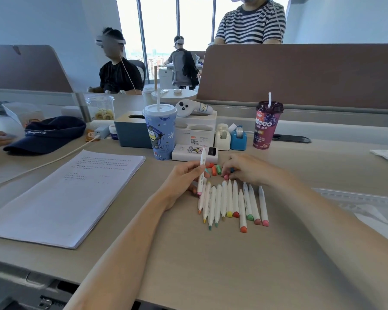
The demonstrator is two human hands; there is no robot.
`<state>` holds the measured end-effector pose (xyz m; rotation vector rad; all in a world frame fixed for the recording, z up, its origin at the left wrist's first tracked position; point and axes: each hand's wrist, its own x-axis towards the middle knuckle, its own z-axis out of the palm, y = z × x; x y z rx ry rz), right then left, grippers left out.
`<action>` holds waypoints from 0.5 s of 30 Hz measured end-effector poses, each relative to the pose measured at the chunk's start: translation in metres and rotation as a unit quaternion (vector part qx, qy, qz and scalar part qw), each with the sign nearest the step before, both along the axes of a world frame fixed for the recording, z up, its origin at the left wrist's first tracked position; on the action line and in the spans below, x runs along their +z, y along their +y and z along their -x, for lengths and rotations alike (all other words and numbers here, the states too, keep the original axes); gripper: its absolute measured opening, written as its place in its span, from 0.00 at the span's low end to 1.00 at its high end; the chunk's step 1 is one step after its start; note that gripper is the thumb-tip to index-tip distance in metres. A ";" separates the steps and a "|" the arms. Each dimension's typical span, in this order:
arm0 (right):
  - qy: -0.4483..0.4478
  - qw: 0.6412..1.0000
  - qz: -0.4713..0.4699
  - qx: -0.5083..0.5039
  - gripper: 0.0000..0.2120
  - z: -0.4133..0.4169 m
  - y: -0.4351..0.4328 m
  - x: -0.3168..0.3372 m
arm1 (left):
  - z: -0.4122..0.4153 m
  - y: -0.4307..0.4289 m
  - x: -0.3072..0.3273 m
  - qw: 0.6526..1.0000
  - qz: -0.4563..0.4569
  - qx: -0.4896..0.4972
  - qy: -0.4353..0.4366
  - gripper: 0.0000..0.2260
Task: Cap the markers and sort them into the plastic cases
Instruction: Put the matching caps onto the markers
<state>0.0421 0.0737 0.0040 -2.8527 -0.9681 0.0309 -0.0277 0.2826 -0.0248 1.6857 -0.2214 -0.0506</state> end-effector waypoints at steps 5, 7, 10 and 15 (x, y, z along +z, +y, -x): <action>0.024 0.990 -0.137 -0.026 0.04 0.004 0.000 -0.007 | 0.002 -0.001 0.002 1.000 -0.003 0.005 0.007 0.11; 0.055 0.959 -0.271 -0.054 0.06 0.014 0.001 -0.006 | 0.002 -0.001 0.002 1.000 -0.006 0.008 0.007 0.12; 0.131 0.897 -0.415 -0.074 0.10 0.033 0.001 -0.003 | 0.004 -0.002 0.004 1.000 -0.019 0.012 0.003 0.11; 0.186 0.809 -0.554 -0.066 0.12 0.050 0.001 0.003 | 0.009 -0.004 0.009 0.999 -0.046 0.014 -0.021 0.10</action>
